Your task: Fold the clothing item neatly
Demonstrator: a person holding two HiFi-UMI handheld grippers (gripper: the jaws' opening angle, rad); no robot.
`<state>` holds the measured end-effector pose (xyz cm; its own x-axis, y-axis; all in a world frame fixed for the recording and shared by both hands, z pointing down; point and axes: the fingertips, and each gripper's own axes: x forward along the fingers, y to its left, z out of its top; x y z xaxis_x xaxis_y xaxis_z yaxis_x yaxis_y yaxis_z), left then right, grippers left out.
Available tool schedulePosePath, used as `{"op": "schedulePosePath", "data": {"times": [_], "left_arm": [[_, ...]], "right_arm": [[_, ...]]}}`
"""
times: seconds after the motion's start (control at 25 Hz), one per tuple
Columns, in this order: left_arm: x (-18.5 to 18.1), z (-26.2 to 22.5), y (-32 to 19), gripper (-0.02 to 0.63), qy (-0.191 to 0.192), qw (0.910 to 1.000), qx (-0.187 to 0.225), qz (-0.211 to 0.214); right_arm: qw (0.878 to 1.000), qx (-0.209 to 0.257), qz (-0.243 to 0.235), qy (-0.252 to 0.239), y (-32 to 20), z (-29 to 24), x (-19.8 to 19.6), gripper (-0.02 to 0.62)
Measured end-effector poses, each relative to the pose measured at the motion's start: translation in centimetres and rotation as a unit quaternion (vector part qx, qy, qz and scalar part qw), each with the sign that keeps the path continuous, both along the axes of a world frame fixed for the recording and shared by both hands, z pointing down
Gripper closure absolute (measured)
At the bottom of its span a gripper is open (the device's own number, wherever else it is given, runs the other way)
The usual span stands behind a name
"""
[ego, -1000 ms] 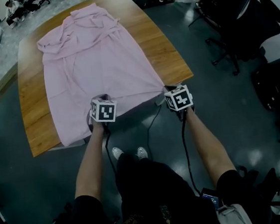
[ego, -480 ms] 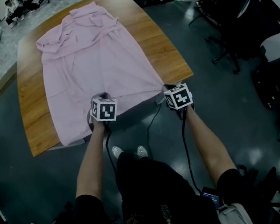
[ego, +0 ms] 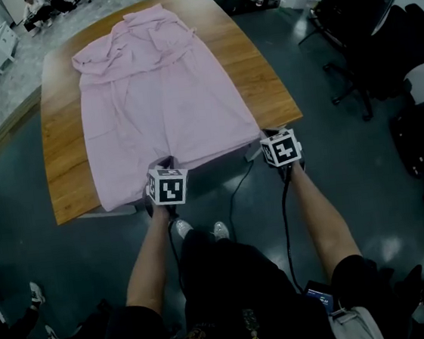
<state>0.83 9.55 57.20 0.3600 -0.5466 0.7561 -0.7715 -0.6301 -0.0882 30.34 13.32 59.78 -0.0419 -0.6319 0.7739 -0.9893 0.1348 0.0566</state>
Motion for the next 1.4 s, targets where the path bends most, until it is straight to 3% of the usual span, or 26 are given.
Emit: {"op": "schedulePosePath", "data": {"times": [0.2,0.44,0.56,0.64,0.72,0.76,0.8,1.08,1.24,1.32,1.4], "left_arm": [[-1.6,1.8,2.6,0.592,-0.001,0.9994,-0.027,-0.021],[-1.8,2.5,2.8,0.592,-0.001,0.9992,-0.029,-0.028],[-1.6,2.6,2.9,0.592,-0.004,0.9992,-0.031,-0.023],[-1.4,2.6,3.0,0.592,-0.009,0.9992,-0.032,-0.020],[-1.4,2.6,3.0,0.592,-0.013,0.9992,-0.033,-0.017],[-1.4,2.6,2.9,0.592,-0.014,0.9992,-0.035,-0.016],[-1.5,2.6,2.9,0.592,-0.014,0.9991,-0.037,-0.014],[-0.9,2.9,4.9,0.591,-0.012,0.9980,-0.062,0.001],[-1.3,1.4,5.4,0.549,0.003,0.9986,-0.053,-0.001],[-2.2,-0.2,5.4,0.508,0.018,0.9987,-0.047,-0.011],[-3.5,-1.6,5.3,0.506,0.029,0.9985,-0.036,-0.028]], "right_arm": [[1.000,-0.014,0.017,0.004,1.9,0.5,1.1,0.592],[0.998,0.034,-0.002,-0.059,0.2,-1.2,-1.6,0.590],[0.996,0.035,0.005,-0.080,-0.9,-1.2,-2.4,0.490],[0.997,0.009,0.010,-0.077,-0.9,-0.4,-2.5,0.468],[0.998,-0.016,0.003,-0.058,-0.6,0.4,-2.5,0.483],[0.999,-0.023,-0.002,-0.049,-0.4,0.5,-2.6,0.549],[0.999,-0.026,-0.006,-0.041,-0.3,0.4,-2.6,0.562],[0.998,-0.037,0.011,-0.040,1.5,1.1,-1.8,0.566],[0.999,-0.007,-0.004,-0.049,0.9,-0.9,-2.1,0.520],[0.998,0.016,-0.015,-0.054,-0.1,-3.1,-2.4,0.502],[0.997,0.037,-0.028,-0.058,-1.1,-5.2,-2.9,0.500]]}}
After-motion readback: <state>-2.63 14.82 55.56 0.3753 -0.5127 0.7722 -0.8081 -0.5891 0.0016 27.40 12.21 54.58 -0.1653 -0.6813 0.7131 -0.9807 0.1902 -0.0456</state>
